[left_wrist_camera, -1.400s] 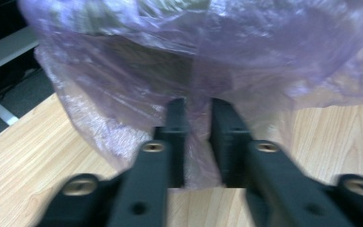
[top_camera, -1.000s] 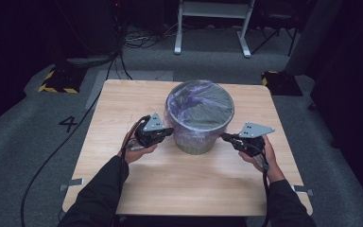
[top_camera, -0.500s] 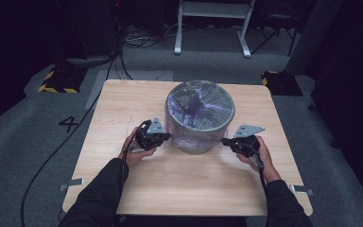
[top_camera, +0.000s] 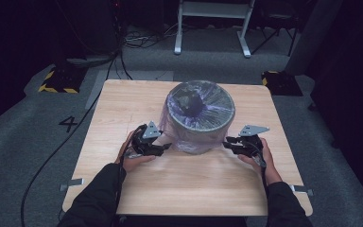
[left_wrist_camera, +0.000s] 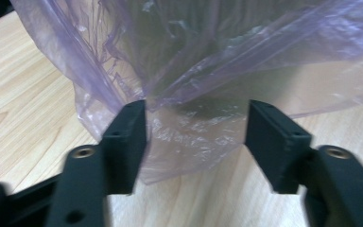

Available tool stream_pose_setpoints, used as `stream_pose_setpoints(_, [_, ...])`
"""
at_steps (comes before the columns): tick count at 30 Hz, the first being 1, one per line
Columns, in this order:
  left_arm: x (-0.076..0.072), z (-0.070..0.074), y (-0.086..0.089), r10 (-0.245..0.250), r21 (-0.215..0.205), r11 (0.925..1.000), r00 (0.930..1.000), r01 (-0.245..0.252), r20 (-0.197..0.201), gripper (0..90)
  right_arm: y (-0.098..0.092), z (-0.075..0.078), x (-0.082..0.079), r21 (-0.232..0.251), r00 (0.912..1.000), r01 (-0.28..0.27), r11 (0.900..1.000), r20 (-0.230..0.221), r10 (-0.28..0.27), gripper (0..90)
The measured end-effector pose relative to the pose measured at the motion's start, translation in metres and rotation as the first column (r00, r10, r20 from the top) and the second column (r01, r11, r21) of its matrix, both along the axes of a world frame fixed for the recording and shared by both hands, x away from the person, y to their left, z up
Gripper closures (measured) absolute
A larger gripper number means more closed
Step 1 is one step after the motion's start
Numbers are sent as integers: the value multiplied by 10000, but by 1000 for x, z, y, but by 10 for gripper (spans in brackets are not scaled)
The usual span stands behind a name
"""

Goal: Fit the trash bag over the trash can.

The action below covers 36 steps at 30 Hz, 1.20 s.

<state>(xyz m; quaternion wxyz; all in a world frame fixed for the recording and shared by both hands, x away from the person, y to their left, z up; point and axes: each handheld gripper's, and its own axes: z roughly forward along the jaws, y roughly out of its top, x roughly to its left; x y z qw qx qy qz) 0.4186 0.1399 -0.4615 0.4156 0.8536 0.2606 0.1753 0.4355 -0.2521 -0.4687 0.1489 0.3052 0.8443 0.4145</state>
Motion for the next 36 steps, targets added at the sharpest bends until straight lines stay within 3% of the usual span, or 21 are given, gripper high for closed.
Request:
stream_pose_setpoints(4, [-12, 2, 10, -151, -247, 9996, 9988, 140, -461, 201, -15, 2, -7, 478, 9998, 190, 9987, -122, -184, 367])
stream_pose_setpoints(9, [-30, -3, 20, -312, -132, 9995, 9963, 303, -796, 156, -35, 6, -18, 891, 9984, 559, 9945, -41, -557, 234])
stream_pose_setpoints(11, [-36, -6, 23, -414, 87, 9991, 9951, 423, -898, 155, -42, 9, -22, 1290, 9969, 785, 9885, -60, -784, 222])
stream_pose_setpoints(14, [-45, -9, 27, -240, 318, 9991, 9967, 266, -778, 157, -49, 15, -27, 1372, 9958, 869, 9867, 182, -902, 208])
stream_pose_setpoints(17, [-54, -7, 31, -253, -147, 9996, 9984, 246, -496, 159, -49, 20, -31, 1255, 9936, 996, 9871, 411, -1055, 208])
stream_pose_setpoints(21, [-57, 9, 28, -73, -690, 9976, 10000, 68, -62, 158, -45, 24, -33, 1199, 9923, 1013, 9876, 584, -1089, 208])
stream_pose_setpoints(25, [-58, 30, 23, 130, -869, 9962, 9989, -90, 457, 166, -41, 29, -32, 1248, 9920, 968, 9874, 683, -1059, 208])
stream_pose_setpoints(29, [-62, 40, 26, 195, -950, 9954, 9973, -127, 715, 164, -37, 35, -32, 1205, 9922, 871, 9889, 778, -969, 208])
stream_pose_setpoints(31, [-65, 42, 32, 331, -784, 9966, 9960, -266, 829, 161, -35, 39, -32, 1144, 9917, 849, 9898, 868, -951, 207])
stream_pose_setpoints(36, [-67, 32, 46, 519, -317, 9983, 9965, -499, 655, 157, -32, 56, -35, 1093, 9887, 713, 9914, 1233, -847, 198])
